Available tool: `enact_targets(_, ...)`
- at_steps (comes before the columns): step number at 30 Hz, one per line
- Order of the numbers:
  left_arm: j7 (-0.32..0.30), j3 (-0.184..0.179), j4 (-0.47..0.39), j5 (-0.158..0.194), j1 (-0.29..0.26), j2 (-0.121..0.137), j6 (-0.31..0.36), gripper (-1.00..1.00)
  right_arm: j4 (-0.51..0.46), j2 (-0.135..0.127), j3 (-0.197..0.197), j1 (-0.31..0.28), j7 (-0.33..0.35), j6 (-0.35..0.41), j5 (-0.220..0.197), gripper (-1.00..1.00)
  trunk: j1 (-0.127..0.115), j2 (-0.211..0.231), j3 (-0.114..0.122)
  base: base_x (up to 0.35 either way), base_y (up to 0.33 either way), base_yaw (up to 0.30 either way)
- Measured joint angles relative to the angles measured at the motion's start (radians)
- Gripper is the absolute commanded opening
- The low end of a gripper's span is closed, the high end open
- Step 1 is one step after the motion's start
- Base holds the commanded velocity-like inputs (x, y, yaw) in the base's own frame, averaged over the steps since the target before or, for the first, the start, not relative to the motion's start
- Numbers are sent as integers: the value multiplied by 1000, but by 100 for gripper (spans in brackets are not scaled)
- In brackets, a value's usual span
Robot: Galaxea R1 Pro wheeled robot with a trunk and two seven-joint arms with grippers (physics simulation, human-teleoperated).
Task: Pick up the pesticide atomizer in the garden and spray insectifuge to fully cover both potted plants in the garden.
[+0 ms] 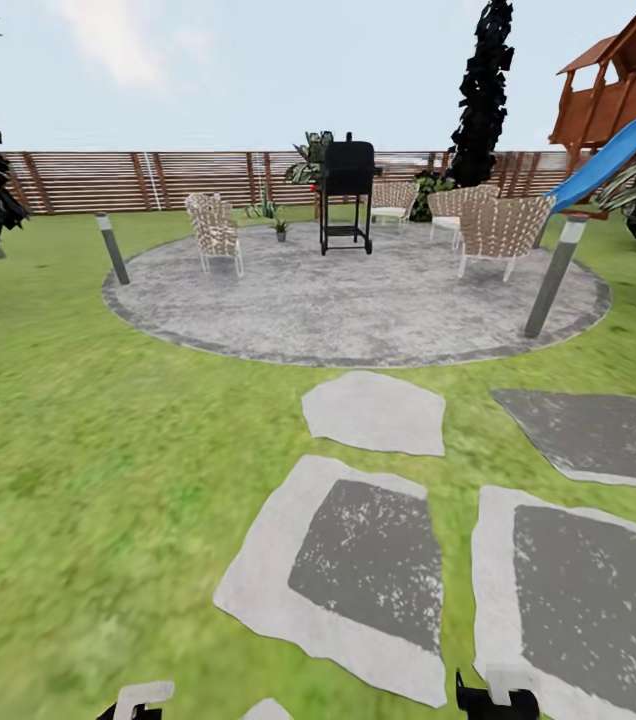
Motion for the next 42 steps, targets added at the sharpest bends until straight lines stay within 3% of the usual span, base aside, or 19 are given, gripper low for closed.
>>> enact_targets(42,0,0,0,0,0,3,-1,-100,0,3,0,0,2,0,0,100,0,0,0,311,-122,0)
